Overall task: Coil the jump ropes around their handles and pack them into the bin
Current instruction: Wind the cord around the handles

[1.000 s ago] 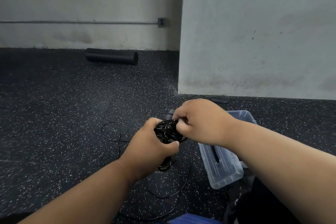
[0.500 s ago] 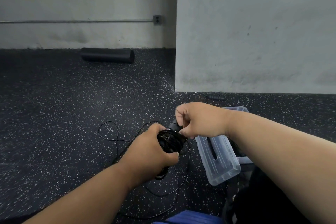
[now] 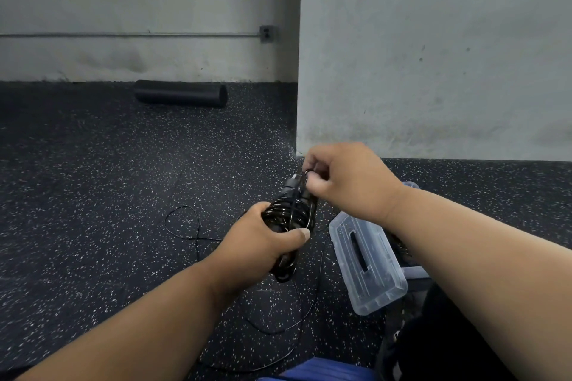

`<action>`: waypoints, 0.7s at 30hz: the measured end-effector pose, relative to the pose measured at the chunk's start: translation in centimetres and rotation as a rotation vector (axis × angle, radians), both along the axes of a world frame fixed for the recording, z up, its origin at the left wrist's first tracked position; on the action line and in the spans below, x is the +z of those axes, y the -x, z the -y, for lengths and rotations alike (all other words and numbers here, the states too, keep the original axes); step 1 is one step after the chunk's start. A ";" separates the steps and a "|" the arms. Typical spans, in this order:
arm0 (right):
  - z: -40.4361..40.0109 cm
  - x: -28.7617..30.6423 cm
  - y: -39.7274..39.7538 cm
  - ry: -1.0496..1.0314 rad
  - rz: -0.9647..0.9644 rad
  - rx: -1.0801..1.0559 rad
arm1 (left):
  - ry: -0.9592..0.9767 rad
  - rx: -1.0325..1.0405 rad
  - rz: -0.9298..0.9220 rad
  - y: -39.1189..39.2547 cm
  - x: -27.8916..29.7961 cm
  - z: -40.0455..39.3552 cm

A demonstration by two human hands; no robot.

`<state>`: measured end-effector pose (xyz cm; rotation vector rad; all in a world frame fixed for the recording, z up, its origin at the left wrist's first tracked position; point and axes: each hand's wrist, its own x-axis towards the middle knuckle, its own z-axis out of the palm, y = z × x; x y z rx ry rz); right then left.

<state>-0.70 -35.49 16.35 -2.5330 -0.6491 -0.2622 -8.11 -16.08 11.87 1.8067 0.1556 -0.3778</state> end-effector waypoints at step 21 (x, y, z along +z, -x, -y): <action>0.1 -1.8 -0.3 -0.190 0.177 -0.095 | 0.520 0.074 -0.322 -0.4 -1.9 0.2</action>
